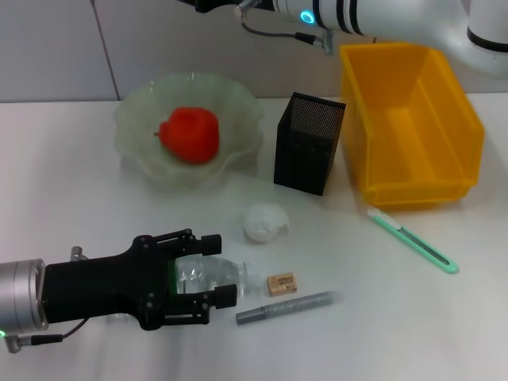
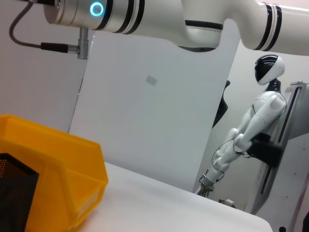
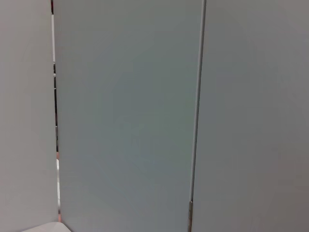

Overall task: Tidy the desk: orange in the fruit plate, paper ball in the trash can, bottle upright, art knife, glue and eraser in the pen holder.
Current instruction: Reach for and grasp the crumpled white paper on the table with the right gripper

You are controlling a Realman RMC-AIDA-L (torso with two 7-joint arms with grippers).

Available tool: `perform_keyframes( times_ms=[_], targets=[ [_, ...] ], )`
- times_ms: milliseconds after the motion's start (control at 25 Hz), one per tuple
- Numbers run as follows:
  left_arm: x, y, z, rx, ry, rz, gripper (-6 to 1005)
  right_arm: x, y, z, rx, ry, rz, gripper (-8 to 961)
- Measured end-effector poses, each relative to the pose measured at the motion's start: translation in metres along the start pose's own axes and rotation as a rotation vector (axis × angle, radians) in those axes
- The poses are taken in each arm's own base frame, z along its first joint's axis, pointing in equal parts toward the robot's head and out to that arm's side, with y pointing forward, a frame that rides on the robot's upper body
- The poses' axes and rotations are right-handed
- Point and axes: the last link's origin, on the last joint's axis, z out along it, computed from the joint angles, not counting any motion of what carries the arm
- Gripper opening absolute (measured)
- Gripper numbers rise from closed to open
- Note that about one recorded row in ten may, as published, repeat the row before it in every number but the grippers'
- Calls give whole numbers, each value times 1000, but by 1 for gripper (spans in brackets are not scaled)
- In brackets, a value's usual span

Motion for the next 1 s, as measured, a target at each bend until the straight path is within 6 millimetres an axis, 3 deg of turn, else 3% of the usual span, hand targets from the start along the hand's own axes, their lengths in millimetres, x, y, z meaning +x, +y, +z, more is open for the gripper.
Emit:
perform_keyframes(
  times_ms=[240, 400, 600, 800, 880, 920, 960, 1000],
  targets=[
    [0, 0, 0, -2, 1, -1, 827, -1, 0, 1, 4, 0, 1, 454],
    [0, 1, 0, -4, 3, 0, 827, -2, -2, -1, 12, -17, 30, 682],
    [1, 0, -1, -3, 7, 1, 827, -5, -7, -15, -15, -113, 120, 759],
    [1, 0, -2, -1, 7, 2, 827, -9, 2, -54, -196, -313, 178, 790],
    [2, 0, -2, 0, 6, 3, 827, -1, 7, -82, -319, -364, 174, 790],
    [2, 0, -2, 1, 6, 3, 827, -1, 7, -82, -319, -364, 174, 790],
    [2, 0, -2, 1, 6, 3, 827, 9, 9, -102, -393, -364, 161, 790],
    [2, 0, -2, 1, 6, 3, 827, 9, 9, -102, -393, -364, 161, 790]
  ],
)
